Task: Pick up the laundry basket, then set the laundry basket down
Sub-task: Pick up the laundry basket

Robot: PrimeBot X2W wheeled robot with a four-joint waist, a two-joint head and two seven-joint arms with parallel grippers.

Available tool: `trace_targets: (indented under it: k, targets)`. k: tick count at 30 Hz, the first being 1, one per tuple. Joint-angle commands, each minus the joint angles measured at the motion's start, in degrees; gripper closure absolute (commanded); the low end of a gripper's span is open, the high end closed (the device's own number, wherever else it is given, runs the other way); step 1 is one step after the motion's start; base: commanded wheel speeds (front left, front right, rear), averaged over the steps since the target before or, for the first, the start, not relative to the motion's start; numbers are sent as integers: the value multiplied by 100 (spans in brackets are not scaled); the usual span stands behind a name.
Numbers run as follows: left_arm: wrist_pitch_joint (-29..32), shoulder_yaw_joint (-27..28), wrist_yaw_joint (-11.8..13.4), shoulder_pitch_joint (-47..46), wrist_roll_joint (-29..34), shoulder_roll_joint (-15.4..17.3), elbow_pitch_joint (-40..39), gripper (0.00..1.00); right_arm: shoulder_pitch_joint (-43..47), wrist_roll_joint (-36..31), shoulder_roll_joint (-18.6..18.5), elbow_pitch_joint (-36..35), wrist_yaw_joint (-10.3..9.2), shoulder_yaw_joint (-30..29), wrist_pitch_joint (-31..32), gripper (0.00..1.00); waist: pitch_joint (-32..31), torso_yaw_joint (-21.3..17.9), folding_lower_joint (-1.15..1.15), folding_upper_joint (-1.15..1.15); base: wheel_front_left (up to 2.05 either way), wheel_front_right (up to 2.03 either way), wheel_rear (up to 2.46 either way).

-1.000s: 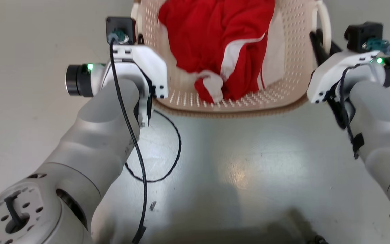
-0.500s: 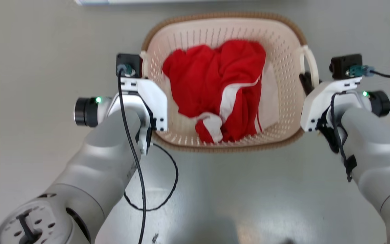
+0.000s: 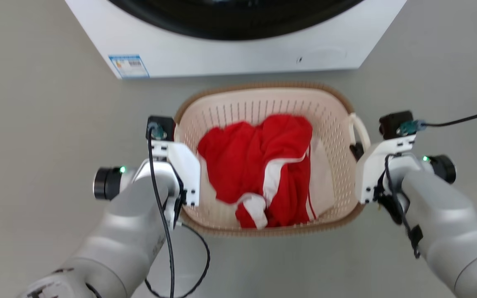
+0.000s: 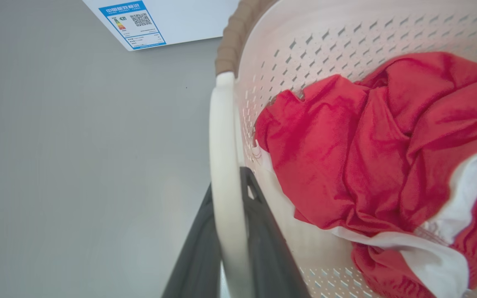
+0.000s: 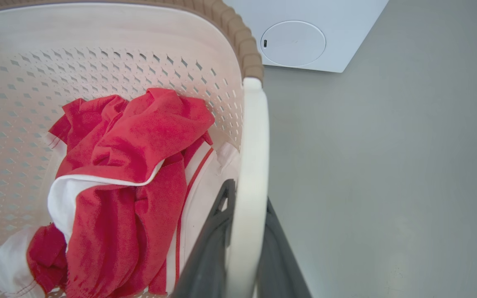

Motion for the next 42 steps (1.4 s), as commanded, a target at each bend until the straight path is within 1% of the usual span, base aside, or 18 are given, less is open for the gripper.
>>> trace_targets:
  k: [1,8,16,18,25,30,42]
  targets:
    - [10,11,-79,-3,79,87,-6,100,224,9,72,-116,44,123,39,100,-285,-51,0,0,0,0,0]
    - [319,-4,-233,449,89,87,-10,100,625,146,136,-87,44,377,360,100,-933,-129,0,0,0,0,0]
    - [370,-9,-313,774,54,87,61,100,850,255,227,-92,44,557,587,100,-1412,-267,0,0,0,0,0]
    - [387,-7,-345,891,11,87,96,100,896,291,292,-83,44,626,687,100,-1596,-358,0,0,0,0,0]
    - [476,-8,-424,1123,-68,87,111,100,1050,372,408,-49,44,751,868,100,-1972,-450,0,0,0,0,0]
    - [539,-11,-489,1283,-81,87,110,100,1193,457,443,-35,44,829,986,100,-2204,-443,0,0,0,0,0]
    - [664,-15,-578,1508,-109,87,156,100,1277,652,452,-51,44,937,1180,100,-2443,-443,0,0,0,0,0]
